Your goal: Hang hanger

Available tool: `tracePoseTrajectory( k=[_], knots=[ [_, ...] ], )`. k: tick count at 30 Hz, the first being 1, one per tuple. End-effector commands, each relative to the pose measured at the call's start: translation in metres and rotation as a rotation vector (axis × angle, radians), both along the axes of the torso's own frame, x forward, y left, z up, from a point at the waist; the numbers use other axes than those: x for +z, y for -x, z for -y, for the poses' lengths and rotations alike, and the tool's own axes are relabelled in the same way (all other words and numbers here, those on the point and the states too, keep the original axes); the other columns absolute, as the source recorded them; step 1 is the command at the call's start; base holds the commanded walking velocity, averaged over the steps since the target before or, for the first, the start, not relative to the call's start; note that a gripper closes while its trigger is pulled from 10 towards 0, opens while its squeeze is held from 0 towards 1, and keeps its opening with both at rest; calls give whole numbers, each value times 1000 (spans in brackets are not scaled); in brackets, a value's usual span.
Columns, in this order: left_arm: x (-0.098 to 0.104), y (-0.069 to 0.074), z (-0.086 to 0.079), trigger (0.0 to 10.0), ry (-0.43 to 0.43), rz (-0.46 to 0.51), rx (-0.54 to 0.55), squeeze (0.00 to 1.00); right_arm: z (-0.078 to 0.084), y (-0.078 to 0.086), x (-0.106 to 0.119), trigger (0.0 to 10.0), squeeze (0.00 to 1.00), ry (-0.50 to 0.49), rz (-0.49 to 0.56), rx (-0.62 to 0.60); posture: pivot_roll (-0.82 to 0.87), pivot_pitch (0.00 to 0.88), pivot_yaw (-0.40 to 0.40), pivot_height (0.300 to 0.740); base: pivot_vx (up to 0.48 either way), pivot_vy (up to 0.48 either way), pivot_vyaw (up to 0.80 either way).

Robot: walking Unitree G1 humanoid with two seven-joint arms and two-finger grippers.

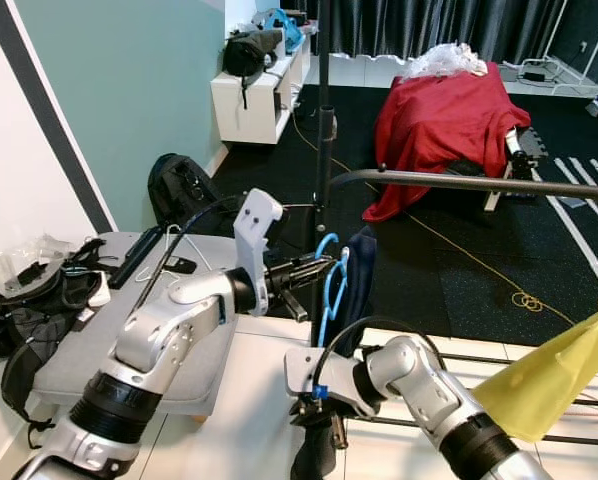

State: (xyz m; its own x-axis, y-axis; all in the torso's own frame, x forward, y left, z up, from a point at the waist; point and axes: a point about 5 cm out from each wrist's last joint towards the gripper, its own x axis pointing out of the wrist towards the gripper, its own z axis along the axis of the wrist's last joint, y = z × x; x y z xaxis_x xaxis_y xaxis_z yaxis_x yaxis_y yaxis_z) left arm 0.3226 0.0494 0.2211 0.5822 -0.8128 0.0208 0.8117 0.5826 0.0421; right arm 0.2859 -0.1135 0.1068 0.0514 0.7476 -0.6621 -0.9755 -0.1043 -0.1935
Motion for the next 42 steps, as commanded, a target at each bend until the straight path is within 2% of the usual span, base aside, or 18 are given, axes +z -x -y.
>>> tracePoseTrajectory(
  k=[1,2,3,4,5,16,17,19,22,23,24,26,27,30,36,37,38,42],
  knots=[
    [8,-4,-8,0,-16,29,43,0,-3,-4,7,980,180,-13,52,4,-93,79,2,735,0,0,0],
    [8,-4,-8,0,-16,29,43,0,-3,-4,7,980,180,-13,52,4,-93,79,2,735,0,0,0],
    [10,-4,-8,0,-14,34,44,0,-4,-5,7,4157,816,-21,63,-9,-92,76,3,735,0,0,0],
    [10,-4,-8,0,-14,34,44,0,-4,-5,7,4157,816,-21,63,-9,-92,76,3,735,0,0,0],
    [12,-4,-9,0,-5,36,52,0,-5,-7,8,10000,1000,-28,74,-25,-92,75,3,735,0,0,0],
    [14,-6,-14,0,7,29,76,0,-9,-8,9,10000,1000,-53,97,-56,-91,77,3,735,0,0,0],
    [14,-6,-14,0,9,27,79,0,-9,-8,8,10000,0,-52,102,-62,-92,77,4,735,0,0,0],
    [14,-6,-14,0,9,27,79,0,-9,-8,8,10000,0,-52,102,-62,-92,77,4,735,0,0,0],
    [15,-6,-14,0,10,28,82,0,-9,-12,7,10000,0,-29,168,-98,-93,79,4,735,0,0,0],
    [17,-6,-14,0,20,26,84,0,-11,-21,12,10000,0,-54,303,-192,-95,81,4,735,0,0,0],
    [17,-6,-14,0,20,26,84,0,-11,-21,12,10000,0,-54,303,-192,-95,81,4,735,0,0,0],
    [20,-5,-14,0,34,25,88,0,-16,-31,25,10000,0,-167,551,-347,-95,83,4,735,0,0,0],
    [21,-5,-14,0,40,24,90,0,-18,-31,29,10000,0,-210,621,-381,-95,84,5,735,0,0,0],
    [22,-4,-15,0,47,26,93,0,-19,-28,33,10000,0,-259,680,-402,-96,84,6,735,0,0,0],
    [25,-5,-17,0,65,29,95,0,-17,-22,26,10000,0,-266,662,-416,-97,85,7,735,0,0,0],
    [26,-5,-17,0,67,33,95,0,-17,-19,17,10000,0,-261,566,-433,-99,86,10,735,0,0,0],
    [27,-5,-17,0,66,37,92,0,-17,-16,13,10000,0,-232,570,-395,-100,85,8,735,0,0,0],
    [27,-5,-17,0,61,43,85,0,-18,-14,10,10000,0,-238,577,-387,-93,86,8,735,0,0,0]
  ],
)
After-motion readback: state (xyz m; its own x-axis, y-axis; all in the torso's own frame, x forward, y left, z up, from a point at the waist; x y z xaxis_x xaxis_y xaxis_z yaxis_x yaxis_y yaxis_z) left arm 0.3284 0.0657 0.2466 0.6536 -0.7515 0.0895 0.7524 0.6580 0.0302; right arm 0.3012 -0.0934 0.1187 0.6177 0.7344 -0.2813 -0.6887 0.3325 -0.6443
